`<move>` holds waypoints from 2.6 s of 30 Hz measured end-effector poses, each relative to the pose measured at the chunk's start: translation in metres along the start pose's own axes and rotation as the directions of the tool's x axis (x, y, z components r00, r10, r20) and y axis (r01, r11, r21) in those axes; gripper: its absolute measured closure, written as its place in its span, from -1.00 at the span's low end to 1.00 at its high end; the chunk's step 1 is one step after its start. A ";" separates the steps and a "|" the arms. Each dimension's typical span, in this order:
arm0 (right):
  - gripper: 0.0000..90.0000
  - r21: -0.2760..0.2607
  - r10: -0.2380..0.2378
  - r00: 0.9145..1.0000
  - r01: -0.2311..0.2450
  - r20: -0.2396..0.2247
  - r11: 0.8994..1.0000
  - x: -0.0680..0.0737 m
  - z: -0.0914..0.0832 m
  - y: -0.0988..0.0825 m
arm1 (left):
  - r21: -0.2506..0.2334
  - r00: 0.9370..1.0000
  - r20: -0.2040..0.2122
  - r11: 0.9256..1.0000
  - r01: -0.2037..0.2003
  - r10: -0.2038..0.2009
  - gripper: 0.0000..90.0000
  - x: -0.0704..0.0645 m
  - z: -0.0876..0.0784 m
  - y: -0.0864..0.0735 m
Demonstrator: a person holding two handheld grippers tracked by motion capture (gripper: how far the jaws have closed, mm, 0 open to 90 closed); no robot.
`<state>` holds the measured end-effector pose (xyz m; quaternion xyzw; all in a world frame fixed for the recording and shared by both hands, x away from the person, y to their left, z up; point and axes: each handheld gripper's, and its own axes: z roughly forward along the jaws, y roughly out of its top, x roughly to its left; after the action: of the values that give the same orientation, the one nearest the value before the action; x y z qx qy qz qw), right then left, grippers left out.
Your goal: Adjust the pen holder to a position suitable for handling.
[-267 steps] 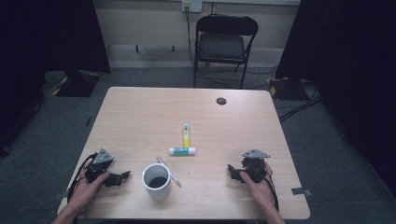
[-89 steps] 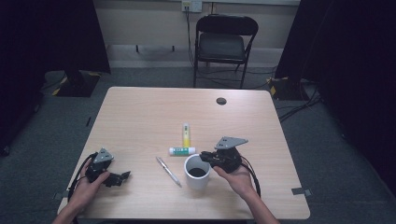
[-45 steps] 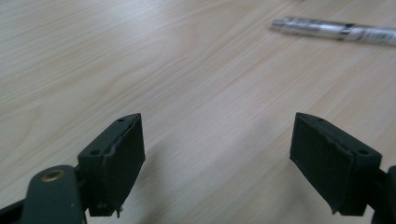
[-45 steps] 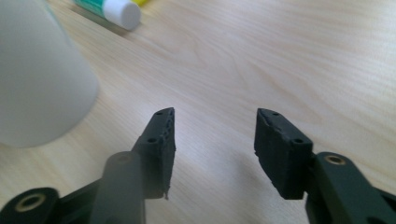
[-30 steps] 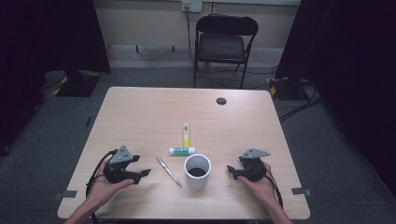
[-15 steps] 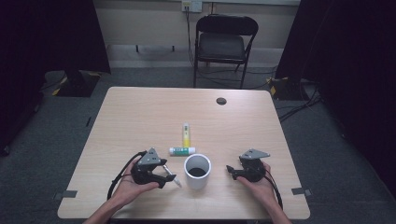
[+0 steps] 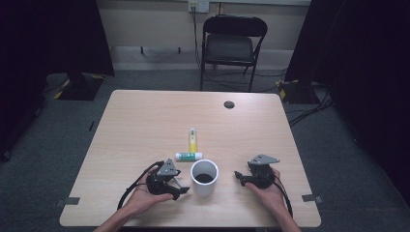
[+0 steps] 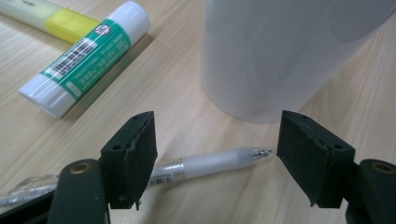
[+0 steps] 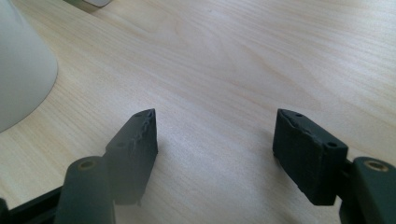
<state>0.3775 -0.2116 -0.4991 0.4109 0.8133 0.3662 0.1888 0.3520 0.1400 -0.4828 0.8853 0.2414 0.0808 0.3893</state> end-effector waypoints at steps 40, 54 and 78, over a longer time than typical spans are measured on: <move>-0.33 -0.003 0.003 1.000 -0.003 0.003 1.000 0.000 0.000 0.000 | 0.028 0.999 -0.034 1.000 -0.014 0.015 -0.16 0.007 -0.009 -0.021; -0.33 -0.003 0.004 1.000 -0.004 0.004 1.000 0.000 0.000 0.000 | 0.058 0.999 -0.052 0.998 -0.005 0.008 -0.13 0.021 -0.026 -0.033; -0.33 -0.002 0.006 1.000 -0.006 0.005 1.000 0.000 0.000 0.000 | -0.092 0.985 -0.114 0.989 0.117 -0.127 -0.46 0.045 -0.080 -0.048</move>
<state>0.3780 -0.2116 -0.4992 0.4139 0.8111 0.3668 0.1902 0.3467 0.2420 -0.4649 0.8449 0.3145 0.1200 0.4158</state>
